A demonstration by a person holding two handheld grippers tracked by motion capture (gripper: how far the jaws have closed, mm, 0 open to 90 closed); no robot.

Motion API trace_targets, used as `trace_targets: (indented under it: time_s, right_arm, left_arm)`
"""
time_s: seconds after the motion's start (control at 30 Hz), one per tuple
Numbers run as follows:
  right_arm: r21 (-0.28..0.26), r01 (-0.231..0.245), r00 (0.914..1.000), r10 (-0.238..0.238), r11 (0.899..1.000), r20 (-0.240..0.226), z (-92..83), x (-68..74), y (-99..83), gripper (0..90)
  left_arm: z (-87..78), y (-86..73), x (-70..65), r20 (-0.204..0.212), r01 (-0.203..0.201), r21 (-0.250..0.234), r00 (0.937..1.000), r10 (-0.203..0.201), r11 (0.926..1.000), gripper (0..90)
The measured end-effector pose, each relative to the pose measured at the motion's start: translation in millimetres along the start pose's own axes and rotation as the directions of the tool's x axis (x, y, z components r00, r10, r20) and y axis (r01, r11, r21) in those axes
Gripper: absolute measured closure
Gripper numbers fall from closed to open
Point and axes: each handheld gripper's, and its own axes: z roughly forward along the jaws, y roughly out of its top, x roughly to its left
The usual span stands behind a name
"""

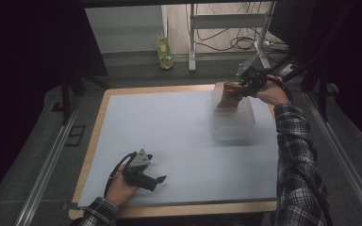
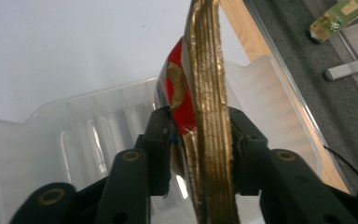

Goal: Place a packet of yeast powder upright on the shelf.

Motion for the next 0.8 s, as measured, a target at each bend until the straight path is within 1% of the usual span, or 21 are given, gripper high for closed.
trace_targets:
  time_s: [0.03,0.07,0.1,0.13,0.17,0.23,0.27,0.3,0.4,0.43,0.47,0.5,0.53,0.6,0.63,0.67,0.7,0.73,0.77,0.8]
  right_arm:
    - [0.000,0.000,1.0000,0.000,1.000,0.000,0.0,0.0,0.0,63.5]
    - [-0.015,-0.008,1.0000,0.008,1.000,0.005,-0.9,2.7,0.7,58.9]
    - [-0.015,-0.008,1.0000,0.008,1.000,0.005,-0.9,2.7,0.7,58.9]
    - [-0.022,-0.015,0.9997,0.016,1.000,0.017,-1.4,5.5,2.1,54.7]
    - [-0.022,-0.015,0.9997,0.016,1.000,0.017,-1.4,5.5,2.1,54.7]
    - [-0.046,-0.022,0.9992,0.023,0.999,0.034,-2.4,9.3,4.5,49.4]
    - [-0.045,-0.026,0.9989,0.028,0.999,0.038,-3.0,10.4,5.5,47.0]
    - [-0.045,-0.026,0.9989,0.028,0.999,0.038,-3.0,10.4,5.5,47.0]
    - [-0.053,-0.041,0.9976,0.044,0.998,0.053,-6.7,13.2,9.2,39.2]
    - [-0.053,-0.041,0.9976,0.044,0.998,0.053,-6.7,13.2,9.2,39.2]
    - [-0.065,-0.059,0.9965,0.062,0.996,0.056,-8.3,14.3,10.2,32.9]
    - [-0.065,-0.059,0.9965,0.062,0.996,0.056,-8.3,14.3,10.2,32.9]
    - [-0.067,-0.078,0.9950,0.082,0.995,0.057,-10.5,16.0,11.2,29.7]
    - [-0.083,-0.092,0.9942,0.096,0.992,0.048,-13.1,17.5,11.8,26.2]
    - [-0.083,-0.092,0.9942,0.096,0.992,0.048,-13.1,17.5,11.8,26.2]
    - [-0.090,-0.101,0.9928,0.106,0.991,0.056,-15.9,18.8,12.7,22.9]
    - [-0.100,-0.115,0.9914,0.120,0.988,0.051,-17.5,19.8,13.1,21.4]
    - [-0.100,-0.115,0.9914,0.120,0.988,0.051,-17.5,19.8,13.1,21.4]
    - [-0.120,-0.129,0.9890,0.136,0.984,0.058,-20.8,20.5,14.1,17.9]
    - [-0.134,-0.130,0.9895,0.137,0.982,0.046,-23.2,21.8,14.4,17.1]
  left_arm:
    - [0.0,0.0,0.0,0.000,0.000,0.000,1.0000,0.000,1.0000,4.3]
    - [0.3,0.2,-0.5,0.000,-0.003,0.002,1.0000,0.003,1.0000,4.3]
    - [0.3,0.2,-0.5,0.000,-0.003,0.002,1.0000,0.003,1.0000,4.2]
    - [0.6,0.2,-0.6,-0.002,-0.009,0.003,1.0000,0.009,1.0000,4.2]
    - [0.6,0.2,-0.6,-0.002,-0.009,0.003,1.0000,0.009,1.0000,4.2]
    - [0.1,0.4,-0.6,-0.002,-0.007,0.002,1.0000,0.007,1.0000,4.2]
    - [0.0,0.4,-0.5,-0.003,-0.006,0.002,1.0000,0.006,1.0000,4.2]
    - [0.0,0.4,-0.5,-0.003,-0.006,0.002,1.0000,0.006,1.0000,4.2]
    - [0.2,0.5,-1.2,-0.003,-0.010,0.003,0.9999,0.010,0.9999,4.1]
    - [0.2,0.5,-1.2,-0.003,-0.010,0.003,0.9999,0.010,0.9999,4.1]
    - [0.5,0.6,-1.8,0.000,-0.013,0.004,0.9999,0.013,0.9999,4.0]
    - [0.5,0.6,-1.8,0.000,-0.013,0.004,0.9999,0.013,0.9999,3.9]
    - [0.8,0.7,-2.3,0.004,-0.018,0.004,0.9998,0.018,0.9998,3.9]
    - [1.0,0.9,-2.6,0.004,-0.020,0.003,0.9998,0.020,0.9998,3.8]
    - [1.0,0.9,-2.6,0.004,-0.020,0.003,0.9998,0.020,0.9998,3.8]
    - [0.9,1.0,-2.7,0.004,-0.020,0.002,0.9998,0.020,0.9998,3.8]
    - [1.0,0.9,-2.6,0.004,-0.020,0.003,0.9998,0.020,0.9998,3.8]
    - [1.0,0.9,-2.6,0.004,-0.020,0.003,0.9998,0.020,0.9998,3.8]
    - [1.1,1.0,-2.8,0.004,-0.021,0.005,0.9998,0.021,0.9998,3.8]
    - [1.1,1.1,-3.0,0.004,-0.022,0.006,0.9998,0.022,0.9997,3.7]
